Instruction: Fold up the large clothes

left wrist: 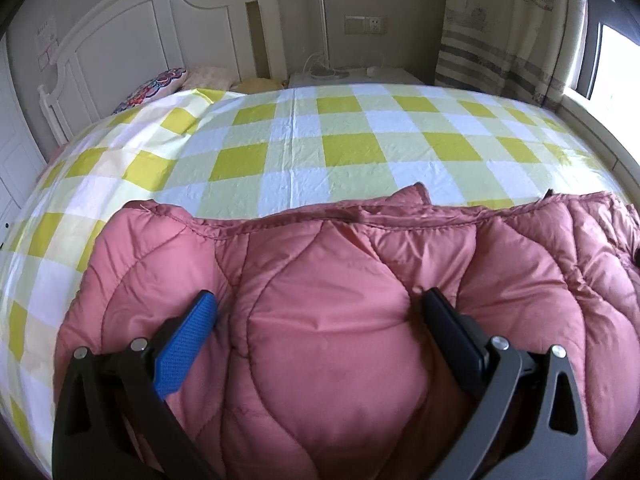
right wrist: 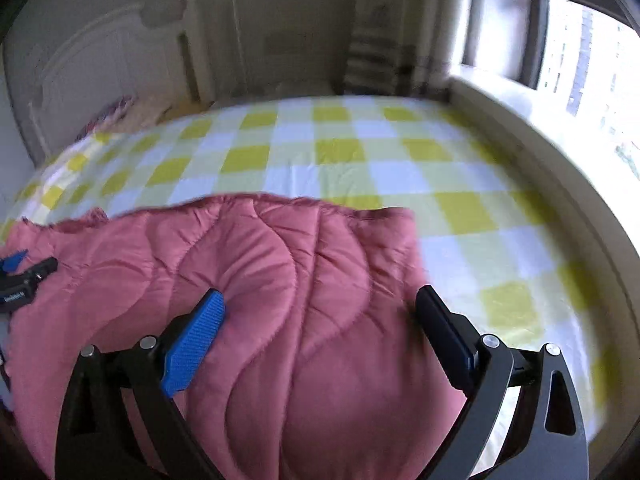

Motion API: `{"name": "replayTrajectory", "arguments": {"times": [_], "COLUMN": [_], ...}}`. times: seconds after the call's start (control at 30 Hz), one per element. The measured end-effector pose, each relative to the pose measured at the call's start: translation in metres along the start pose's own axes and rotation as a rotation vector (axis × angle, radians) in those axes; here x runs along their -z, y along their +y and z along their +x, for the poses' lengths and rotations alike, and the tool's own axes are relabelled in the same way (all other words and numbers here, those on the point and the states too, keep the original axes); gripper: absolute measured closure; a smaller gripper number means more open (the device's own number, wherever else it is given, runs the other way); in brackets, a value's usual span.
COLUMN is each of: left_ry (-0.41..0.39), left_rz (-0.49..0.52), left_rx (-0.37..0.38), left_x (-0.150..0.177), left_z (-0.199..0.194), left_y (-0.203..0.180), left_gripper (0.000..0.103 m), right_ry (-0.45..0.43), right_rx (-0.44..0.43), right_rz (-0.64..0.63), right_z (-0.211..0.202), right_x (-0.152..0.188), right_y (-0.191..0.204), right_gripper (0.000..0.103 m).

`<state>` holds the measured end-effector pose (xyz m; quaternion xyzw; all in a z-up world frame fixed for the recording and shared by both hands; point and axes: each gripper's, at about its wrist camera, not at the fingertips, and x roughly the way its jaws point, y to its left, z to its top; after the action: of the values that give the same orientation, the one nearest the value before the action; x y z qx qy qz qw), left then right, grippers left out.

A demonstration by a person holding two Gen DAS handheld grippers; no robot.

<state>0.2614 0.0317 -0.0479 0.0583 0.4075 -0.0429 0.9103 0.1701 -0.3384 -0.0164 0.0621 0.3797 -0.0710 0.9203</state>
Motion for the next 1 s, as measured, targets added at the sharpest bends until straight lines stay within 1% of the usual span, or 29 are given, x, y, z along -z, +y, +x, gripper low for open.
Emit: {"name": "replayTrajectory", "arguments": {"times": [0.07, 0.1, 0.17, 0.23, 0.27, 0.3, 0.33, 0.37, 0.4, 0.43, 0.5, 0.57, 0.63, 0.67, 0.77, 0.83, 0.87, 0.93, 0.97, 1.0], "left_ry": [-0.062, -0.096, -0.176, -0.24, -0.258, -0.258, -0.242, -0.203, -0.135, -0.103, -0.081, -0.058, -0.055, -0.054, -0.057, -0.056, -0.056, -0.056, -0.057, -0.056], "left_rz": [-0.024, -0.04, -0.05, -0.024, 0.004, 0.029, 0.069, 0.103, 0.126, 0.122, 0.07, 0.035, 0.026, 0.031, 0.033, 0.033, 0.031, 0.033, 0.033, 0.033], "left_rx": [0.002, 0.007, 0.045, 0.056, 0.053, 0.051, 0.043, 0.03, 0.023, 0.037, 0.086, 0.131, 0.137, 0.129, 0.118, 0.121, 0.122, 0.121, 0.121, 0.122], "left_x": [0.004, 0.007, 0.011, 0.016, 0.018, 0.019, 0.022, 0.024, 0.026, 0.025, 0.02, 0.019, 0.019, 0.019, 0.02, 0.021, 0.021, 0.021, 0.021, 0.021], "left_z": [-0.021, -0.033, -0.058, -0.075, -0.079, -0.077, -0.07, -0.058, -0.04, -0.032, -0.03, -0.024, -0.023, -0.022, -0.022, -0.022, -0.022, -0.022, -0.022, -0.022], "left_y": [0.004, 0.005, 0.002, -0.009, -0.017, -0.023, -0.032, -0.039, -0.045, -0.044, -0.034, -0.028, -0.026, -0.028, -0.029, -0.029, -0.03, -0.029, -0.029, -0.029], "left_gripper": [0.002, 0.002, 0.002, 0.002, 0.002, 0.002, 0.002, 0.002, 0.002, 0.002, 0.002, 0.002, 0.002, 0.002, 0.002, 0.002, 0.002, 0.002, 0.002, 0.002], "right_ry": [-0.062, -0.088, -0.112, -0.118, -0.121, -0.118, -0.108, -0.067, -0.025, 0.038, 0.023, 0.066, 0.095, 0.071, -0.039, -0.098, -0.124, -0.105, -0.08, -0.029], "right_rx": [-0.063, -0.075, -0.093, -0.134, -0.147, -0.157, -0.169, -0.169, -0.148, -0.108, -0.095, -0.11, -0.099, -0.075, -0.067, -0.051, -0.03, -0.023, -0.024, -0.012], "right_rz": [-0.016, -0.035, -0.07, -0.121, -0.146, -0.163, -0.187, -0.234, -0.266, -0.31, -0.316, -0.305, -0.303, -0.306, -0.321, -0.319, -0.298, -0.256, -0.242, -0.243], "right_z": [-0.035, -0.05, -0.067, -0.078, -0.08, -0.078, -0.073, -0.058, -0.046, -0.025, -0.018, -0.018, -0.024, -0.032, -0.049, -0.046, -0.037, -0.014, -0.001, 0.02], "right_x": [0.007, 0.012, 0.015, 0.019, 0.022, 0.025, 0.028, 0.036, 0.041, 0.052, 0.06, 0.055, 0.046, 0.037, 0.015, 0.0, -0.01, -0.024, -0.028, -0.031], "right_y": [0.001, 0.004, 0.014, 0.031, 0.043, 0.051, 0.061, 0.076, 0.084, 0.095, 0.098, 0.094, 0.092, 0.094, 0.108, 0.115, 0.12, 0.123, 0.125, 0.127], "right_gripper": [0.011, 0.011, 0.011, 0.011, 0.011, 0.011, 0.011, 0.011, 0.011, 0.007, 0.006, 0.006, 0.006, 0.006, 0.006, 0.006, 0.006, 0.006, 0.006, 0.006]}}
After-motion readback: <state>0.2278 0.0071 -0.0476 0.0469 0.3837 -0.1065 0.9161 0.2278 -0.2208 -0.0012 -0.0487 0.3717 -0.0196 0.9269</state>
